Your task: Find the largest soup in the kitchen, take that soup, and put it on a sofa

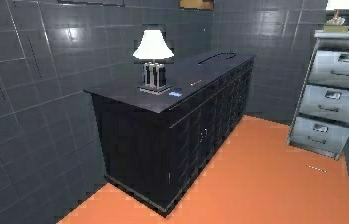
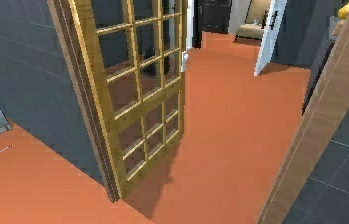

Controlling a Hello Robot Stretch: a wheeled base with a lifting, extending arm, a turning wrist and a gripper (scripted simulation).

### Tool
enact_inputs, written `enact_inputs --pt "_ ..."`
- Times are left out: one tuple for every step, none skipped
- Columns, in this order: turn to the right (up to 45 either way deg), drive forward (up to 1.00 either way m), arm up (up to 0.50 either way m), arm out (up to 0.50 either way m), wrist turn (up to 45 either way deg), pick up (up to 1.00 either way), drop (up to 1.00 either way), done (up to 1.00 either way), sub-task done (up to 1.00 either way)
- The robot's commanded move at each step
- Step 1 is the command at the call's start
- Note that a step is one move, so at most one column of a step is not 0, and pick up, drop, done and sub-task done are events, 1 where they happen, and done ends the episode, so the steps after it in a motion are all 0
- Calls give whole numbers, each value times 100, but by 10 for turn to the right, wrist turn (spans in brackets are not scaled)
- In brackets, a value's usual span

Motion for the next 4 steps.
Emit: enact_inputs --pt "0 5 0 0 0 0 0 0 0" --pt "450 0 0 0 0 0 0 0 0" --pt "450 0 0 0 0 0 0 0 0" --pt "60 0 0 0 0 0 0 0 0"
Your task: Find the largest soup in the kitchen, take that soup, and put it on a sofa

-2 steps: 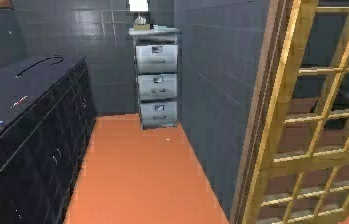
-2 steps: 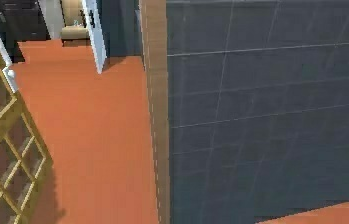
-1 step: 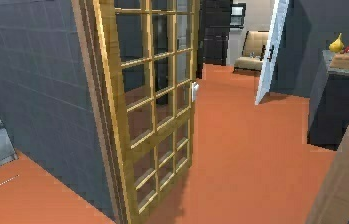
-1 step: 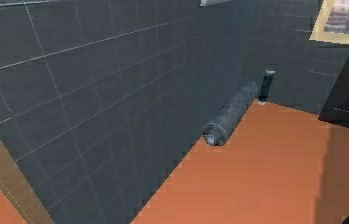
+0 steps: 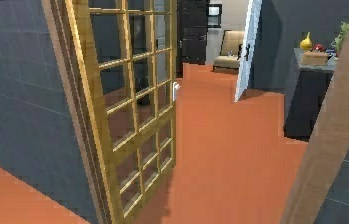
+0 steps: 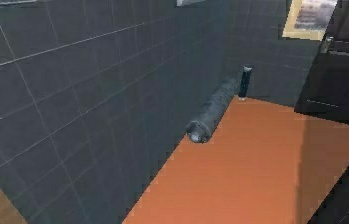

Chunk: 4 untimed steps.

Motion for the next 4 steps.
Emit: enact_inputs --pt "0 45 0 0 0 0 0 0 0" --pt "270 0 0 0 0 0 0 0 0" --pt "0 40 0 0 0 0 0 0 0" --pt "150 0 0 0 0 0 0 0 0"
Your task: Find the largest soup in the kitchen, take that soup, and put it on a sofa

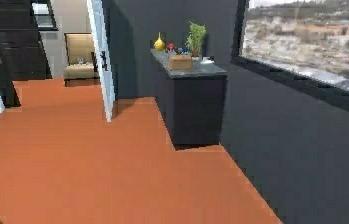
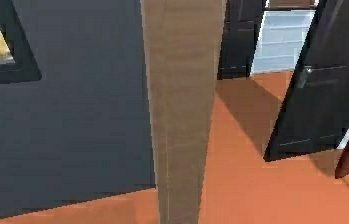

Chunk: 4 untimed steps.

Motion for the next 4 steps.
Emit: enact_inputs --pt "0 100 0 0 0 0 0 0 0" --pt "30 0 0 0 0 0 0 0 0" --pt "0 65 0 0 0 0 0 0 0" --pt "-450 0 0 0 0 0 0 0 0"
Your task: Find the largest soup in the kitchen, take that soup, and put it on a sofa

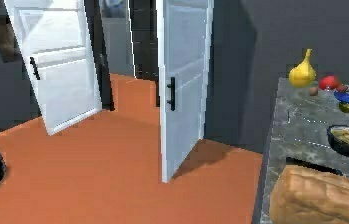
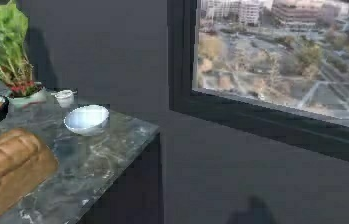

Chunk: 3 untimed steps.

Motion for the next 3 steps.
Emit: enact_inputs --pt "-450 0 0 0 0 0 0 0 0" --pt "-450 0 0 0 0 0 0 0 0" --pt "-360 0 0 0 0 0 0 0 0"
